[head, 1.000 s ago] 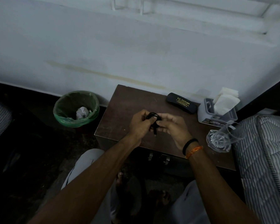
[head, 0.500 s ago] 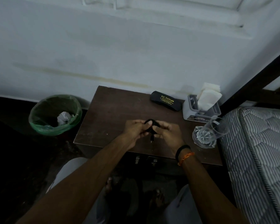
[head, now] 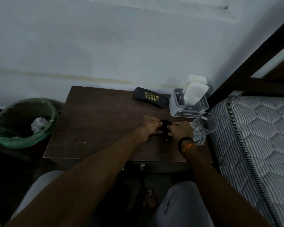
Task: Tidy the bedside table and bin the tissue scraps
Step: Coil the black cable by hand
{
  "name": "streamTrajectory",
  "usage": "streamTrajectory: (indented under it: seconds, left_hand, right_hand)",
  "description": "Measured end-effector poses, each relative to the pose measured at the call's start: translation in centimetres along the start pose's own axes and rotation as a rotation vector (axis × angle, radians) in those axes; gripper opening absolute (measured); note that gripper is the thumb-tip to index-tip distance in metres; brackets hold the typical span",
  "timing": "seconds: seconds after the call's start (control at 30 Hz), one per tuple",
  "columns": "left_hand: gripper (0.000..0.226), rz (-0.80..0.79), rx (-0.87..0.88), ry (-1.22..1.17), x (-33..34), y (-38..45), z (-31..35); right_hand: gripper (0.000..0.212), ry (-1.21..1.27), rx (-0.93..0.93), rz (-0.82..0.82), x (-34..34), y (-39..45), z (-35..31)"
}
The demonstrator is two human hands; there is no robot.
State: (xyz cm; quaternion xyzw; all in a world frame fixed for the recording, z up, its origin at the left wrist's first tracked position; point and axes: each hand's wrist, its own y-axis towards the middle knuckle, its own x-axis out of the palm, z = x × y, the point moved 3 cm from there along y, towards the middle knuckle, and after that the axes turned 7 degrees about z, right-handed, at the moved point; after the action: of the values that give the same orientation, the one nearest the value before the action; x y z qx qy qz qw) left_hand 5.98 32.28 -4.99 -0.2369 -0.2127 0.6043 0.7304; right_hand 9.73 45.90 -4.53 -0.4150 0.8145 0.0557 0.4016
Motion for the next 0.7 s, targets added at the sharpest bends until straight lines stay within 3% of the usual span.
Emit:
streamTrajectory:
  seconds: [0.17,0.4,0.57,0.7]
  left_hand:
    - [0.018,0.043,0.086,0.103,0.8,1.4,0.8]
    - [0.023,0.095,0.274,0.513,-0.7,2.0,2.0]
    - [0.012,0.330,0.582,0.691,-3.8,2.9,4.1]
    - [0.043,0.328,0.874,0.930,-5.7,5.0,6.6]
  right_hand:
    - [0.025,-0.159,-0.156,0.117,-0.7,-0.2,-0.9]
    - [0.032,-0.334,-0.214,0.162,-0.3,-0.8,-1.7]
    - [0.040,-0.360,-0.270,0.200,-0.3,-1.8,-2.8]
    - [0.036,-0.465,-0.528,0.356,-0.5,-3.0,-4.6]
